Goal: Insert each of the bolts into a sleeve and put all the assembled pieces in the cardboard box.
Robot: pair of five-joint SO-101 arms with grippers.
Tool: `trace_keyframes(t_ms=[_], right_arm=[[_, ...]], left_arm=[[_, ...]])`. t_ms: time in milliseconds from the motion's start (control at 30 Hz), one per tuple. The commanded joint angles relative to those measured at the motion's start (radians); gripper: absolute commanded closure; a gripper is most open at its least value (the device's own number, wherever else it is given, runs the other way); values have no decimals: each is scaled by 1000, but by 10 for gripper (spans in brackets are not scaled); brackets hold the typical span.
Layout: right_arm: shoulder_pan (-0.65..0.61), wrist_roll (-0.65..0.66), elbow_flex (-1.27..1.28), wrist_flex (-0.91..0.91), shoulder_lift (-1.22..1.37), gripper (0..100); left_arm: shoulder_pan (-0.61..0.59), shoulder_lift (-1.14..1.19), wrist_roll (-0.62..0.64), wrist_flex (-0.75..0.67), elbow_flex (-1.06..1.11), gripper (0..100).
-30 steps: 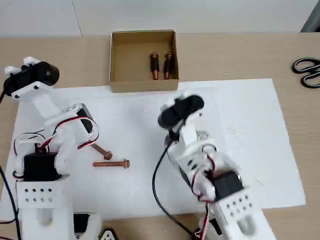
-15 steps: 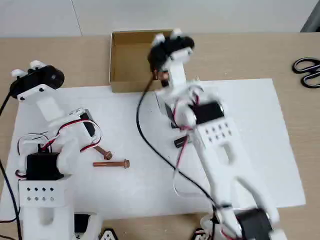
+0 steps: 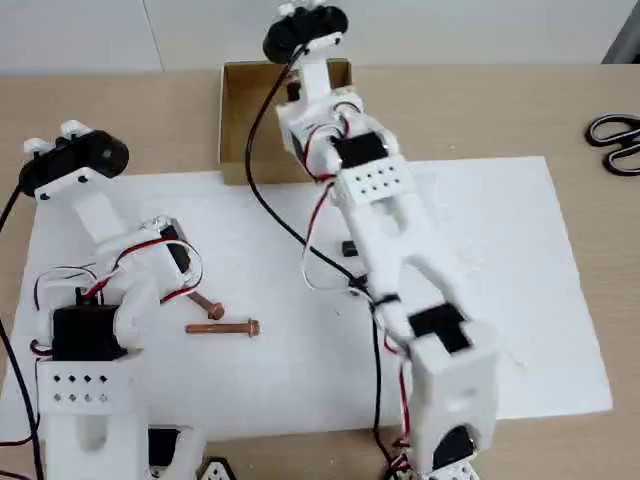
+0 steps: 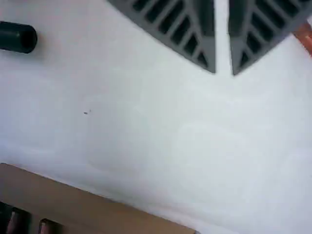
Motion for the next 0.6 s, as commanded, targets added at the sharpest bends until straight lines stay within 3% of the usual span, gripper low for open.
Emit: trace_keyframes(t_ms=[0, 167, 567], right_arm=[[8, -12, -150, -119, 88, 995], [8, -12, -238, -222, 242, 995], [1, -8, -336, -216, 372, 994]], left_arm=[[-5, -5, -3, 31, -10, 994], [-5, -5, -5, 78, -13, 994], [-5, -5, -2, 77, -13, 994]])
